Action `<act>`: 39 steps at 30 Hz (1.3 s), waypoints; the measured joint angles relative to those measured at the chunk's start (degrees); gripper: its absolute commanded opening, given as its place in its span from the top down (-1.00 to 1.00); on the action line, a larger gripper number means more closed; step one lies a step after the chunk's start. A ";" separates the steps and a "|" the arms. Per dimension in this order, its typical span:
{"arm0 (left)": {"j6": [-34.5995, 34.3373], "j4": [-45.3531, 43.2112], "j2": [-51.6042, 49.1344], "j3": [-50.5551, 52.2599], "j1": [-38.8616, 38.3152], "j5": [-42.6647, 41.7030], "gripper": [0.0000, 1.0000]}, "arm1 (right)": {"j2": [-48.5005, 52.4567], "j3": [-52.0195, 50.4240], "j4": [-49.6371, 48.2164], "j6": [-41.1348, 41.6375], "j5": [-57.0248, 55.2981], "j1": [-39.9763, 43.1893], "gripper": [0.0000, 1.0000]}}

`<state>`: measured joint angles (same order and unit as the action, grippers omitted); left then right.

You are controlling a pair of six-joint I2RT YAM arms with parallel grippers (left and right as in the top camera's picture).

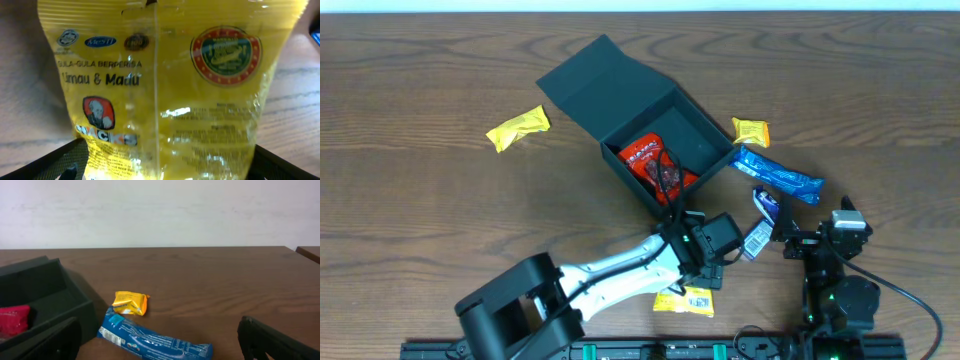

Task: Pack container
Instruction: 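Grasp the yellow bag with the left gripper and lift it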

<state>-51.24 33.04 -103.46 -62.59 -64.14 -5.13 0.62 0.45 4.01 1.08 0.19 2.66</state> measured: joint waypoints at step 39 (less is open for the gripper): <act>-0.22 -1.55 -2.25 0.04 -0.90 3.91 -0.54 | 0.00 0.00 0.00 0.00 0.00 0.00 -0.99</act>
<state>-51.46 31.48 -105.71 -62.54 -65.04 -1.21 0.62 0.45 4.01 1.08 0.19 2.66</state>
